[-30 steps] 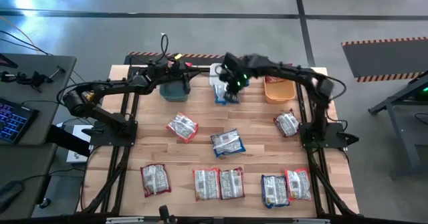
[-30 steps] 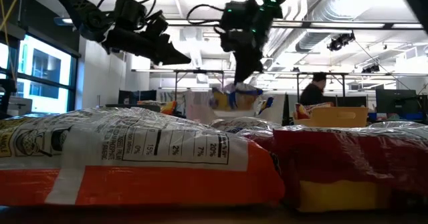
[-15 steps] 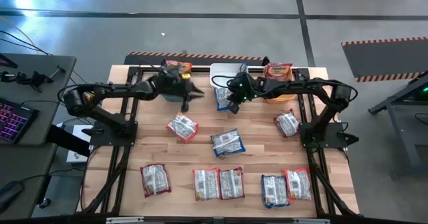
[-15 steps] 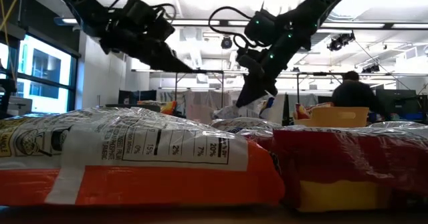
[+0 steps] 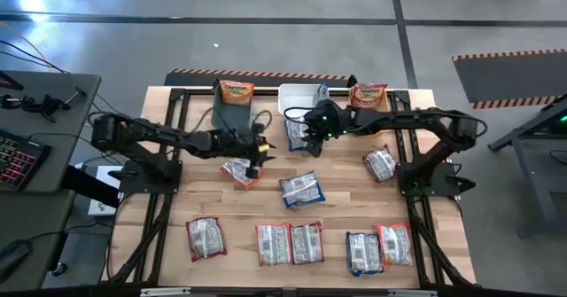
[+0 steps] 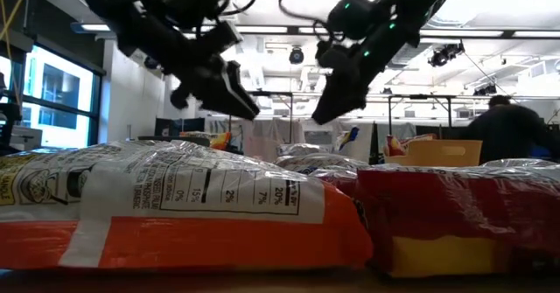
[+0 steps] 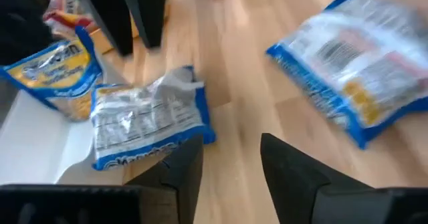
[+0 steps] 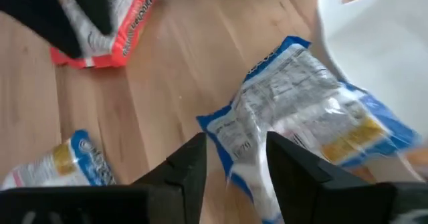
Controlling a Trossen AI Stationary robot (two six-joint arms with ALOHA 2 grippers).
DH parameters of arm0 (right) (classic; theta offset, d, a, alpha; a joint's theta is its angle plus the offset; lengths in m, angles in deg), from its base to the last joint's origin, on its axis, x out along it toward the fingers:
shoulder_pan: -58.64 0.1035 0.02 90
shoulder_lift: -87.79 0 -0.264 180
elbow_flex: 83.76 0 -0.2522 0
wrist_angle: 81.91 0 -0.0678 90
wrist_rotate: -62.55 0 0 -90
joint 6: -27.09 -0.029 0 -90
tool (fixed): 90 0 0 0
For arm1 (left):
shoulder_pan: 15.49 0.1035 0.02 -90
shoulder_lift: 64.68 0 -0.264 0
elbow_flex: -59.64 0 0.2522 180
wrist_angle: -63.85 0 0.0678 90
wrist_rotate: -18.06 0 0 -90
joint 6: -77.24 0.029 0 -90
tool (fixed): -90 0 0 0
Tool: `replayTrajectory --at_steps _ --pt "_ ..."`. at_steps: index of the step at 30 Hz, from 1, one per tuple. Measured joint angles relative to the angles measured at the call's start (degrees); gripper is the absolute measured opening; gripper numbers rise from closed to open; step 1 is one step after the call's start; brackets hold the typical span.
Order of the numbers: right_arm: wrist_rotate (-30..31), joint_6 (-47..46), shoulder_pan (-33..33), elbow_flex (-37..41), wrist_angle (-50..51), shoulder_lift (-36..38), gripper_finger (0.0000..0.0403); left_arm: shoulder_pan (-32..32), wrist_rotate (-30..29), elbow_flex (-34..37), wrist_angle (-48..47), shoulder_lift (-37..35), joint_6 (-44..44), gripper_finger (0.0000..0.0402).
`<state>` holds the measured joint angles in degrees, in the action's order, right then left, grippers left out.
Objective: Sort Maruchan noodles
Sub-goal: Put the top blue noodle pack into the white bin
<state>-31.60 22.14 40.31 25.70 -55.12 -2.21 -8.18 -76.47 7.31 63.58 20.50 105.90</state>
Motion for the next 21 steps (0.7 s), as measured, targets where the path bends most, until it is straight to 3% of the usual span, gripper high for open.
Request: replayTrajectory --at_steps 5,8,14,18,21 --pt "4.62 -0.43 1.82 7.19 -0.77 7.9 0.0103 -3.43 -7.68 0.02 7.84 8.45 2.06 0.0147" --pt "7.13 -3.46 2.41 14.1 -7.05 12.61 0.0077 -3.98 -8.55 -0.15 13.99 12.93 -0.68 0.0148" --pt "8.21 -8.0 3.06 25.1 -20.15 18.83 0.0049 -2.31 -9.89 -5.98 11.07 19.73 -15.25 0.0148" --pt "8.63 -9.87 3.11 27.79 -22.86 20.55 0.0046 -1.25 -12.31 -9.38 9.29 22.68 -22.53 0.0148" --pt "9.88 -9.82 3.73 28.05 -22.78 20.75 0.0046 -0.4 -10.83 -11.4 7.01 23.99 -27.53 0.0148"
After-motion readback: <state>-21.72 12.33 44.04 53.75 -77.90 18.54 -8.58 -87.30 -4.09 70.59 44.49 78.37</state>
